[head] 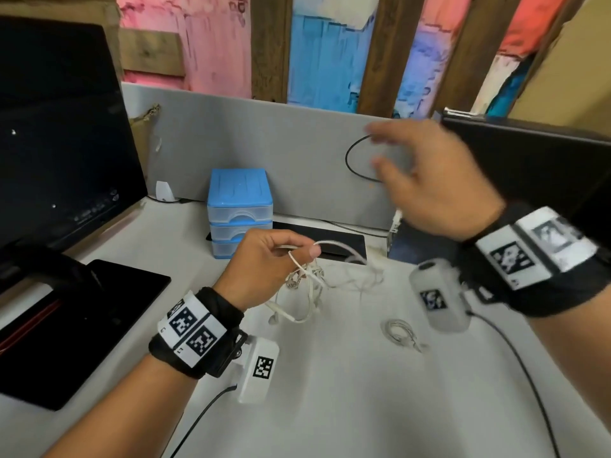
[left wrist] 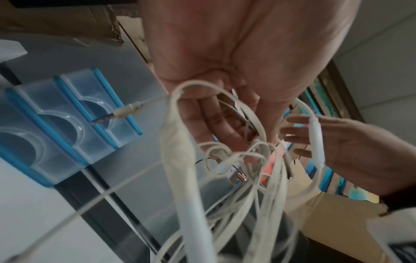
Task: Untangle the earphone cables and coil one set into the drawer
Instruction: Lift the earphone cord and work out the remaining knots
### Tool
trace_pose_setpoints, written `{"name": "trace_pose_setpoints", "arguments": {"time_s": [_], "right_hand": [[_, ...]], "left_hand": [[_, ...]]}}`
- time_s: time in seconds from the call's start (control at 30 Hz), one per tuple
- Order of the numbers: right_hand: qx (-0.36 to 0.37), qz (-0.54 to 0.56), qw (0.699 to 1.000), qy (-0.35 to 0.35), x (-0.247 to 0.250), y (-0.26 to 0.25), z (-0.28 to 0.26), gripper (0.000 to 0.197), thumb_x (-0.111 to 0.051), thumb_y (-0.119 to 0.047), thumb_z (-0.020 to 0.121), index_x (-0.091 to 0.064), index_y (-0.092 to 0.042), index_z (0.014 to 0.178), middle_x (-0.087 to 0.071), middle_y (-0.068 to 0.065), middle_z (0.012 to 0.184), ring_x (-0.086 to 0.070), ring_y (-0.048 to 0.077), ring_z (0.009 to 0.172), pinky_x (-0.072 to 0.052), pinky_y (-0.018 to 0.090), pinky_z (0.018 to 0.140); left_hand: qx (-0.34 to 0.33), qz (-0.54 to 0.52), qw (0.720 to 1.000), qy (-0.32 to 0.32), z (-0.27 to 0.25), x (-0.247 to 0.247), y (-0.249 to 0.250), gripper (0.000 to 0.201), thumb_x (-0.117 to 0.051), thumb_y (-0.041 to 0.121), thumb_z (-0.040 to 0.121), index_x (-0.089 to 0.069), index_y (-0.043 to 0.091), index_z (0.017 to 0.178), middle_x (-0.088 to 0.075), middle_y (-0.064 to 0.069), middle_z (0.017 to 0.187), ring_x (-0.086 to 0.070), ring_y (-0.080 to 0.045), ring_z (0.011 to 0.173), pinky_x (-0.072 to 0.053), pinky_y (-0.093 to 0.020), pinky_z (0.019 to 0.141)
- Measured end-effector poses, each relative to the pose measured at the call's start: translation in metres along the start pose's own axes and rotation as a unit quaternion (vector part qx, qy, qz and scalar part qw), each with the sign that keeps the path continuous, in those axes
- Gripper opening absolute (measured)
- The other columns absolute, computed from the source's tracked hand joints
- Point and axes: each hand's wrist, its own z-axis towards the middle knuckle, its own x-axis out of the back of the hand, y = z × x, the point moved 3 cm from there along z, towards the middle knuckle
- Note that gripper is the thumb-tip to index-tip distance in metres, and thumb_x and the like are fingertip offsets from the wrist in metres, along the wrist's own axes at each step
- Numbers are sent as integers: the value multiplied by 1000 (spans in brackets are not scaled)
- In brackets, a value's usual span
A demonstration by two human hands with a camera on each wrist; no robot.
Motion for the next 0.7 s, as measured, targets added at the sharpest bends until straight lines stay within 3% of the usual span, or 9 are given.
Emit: {"name": "trace_pose_setpoints", "arguments": {"time_s": [0.1,0.2,0.27,0.37,0.47,0.53,0.63,0.7], "right_hand": [[36,12,988,-148,-34,-37,-16,45,-50,-47,94,-58,-24,133,-69,-5,121,-63,17,112,-47,40,100],[7,6,967,-255,-54,-45,-22,35,-57,-50,91,-66,-27,116,-72,-9,87,-66,15,84,-53,35,79],[-28,47,959,-279,-59,-42,-21,23,-64,-45,89,-72,-25,96,-66,-10,69,-61,9,67,-49,28,65],[-65,93,955,-273,-60,-35,-22,17,-69,-37,88,-75,-22,82,-68,-8,65,-61,7,59,-51,25,59],[-71,121,966,-219,-56,-31,-21,14,-65,-24,91,-75,-20,82,-69,-5,66,-65,10,61,-57,33,62],[-86,167,978,-86,-45,-24,-17,13,-61,-20,93,-72,-16,86,-67,1,66,-66,19,61,-58,43,64],[-138,287,942,109,-18,-11,-13,12,-59,-17,96,-64,-8,90,-62,9,61,-62,20,52,-57,42,57],[-161,334,919,130,-8,-7,-18,12,-59,-14,97,-63,-5,91,-60,7,58,-57,14,47,-55,37,55]], "left_hand": [[-13,2,1000,-2,-2,-1,5,9,-76,27,74,-79,24,81,-75,-7,78,-66,-24,65,-57,-38,67],[-36,11,999,2,-3,1,11,9,-74,28,73,-79,29,81,-75,-11,81,-67,-31,68,-57,-50,72],[-20,7,1000,13,-3,4,11,9,-75,30,70,-79,30,79,-76,-9,80,-68,-25,69,-57,-46,72],[-6,13,1000,17,-1,8,9,13,-76,28,71,-78,21,82,-76,-7,81,-68,-18,69,-57,-32,71],[-7,0,999,31,0,8,12,17,-72,24,78,-77,9,86,-74,-12,77,-66,-17,64,-56,-25,66],[3,-8,999,45,0,9,15,23,-63,26,88,-76,7,87,-72,-9,71,-65,-13,60,-53,-20,62],[41,-35,996,67,2,17,15,36,-49,32,98,-75,8,88,-71,-5,72,-66,-12,64,-54,-20,65],[59,-62,993,86,3,24,16,40,-46,34,100,-74,9,87,-71,-3,72,-68,-13,67,-55,-23,68]]}}
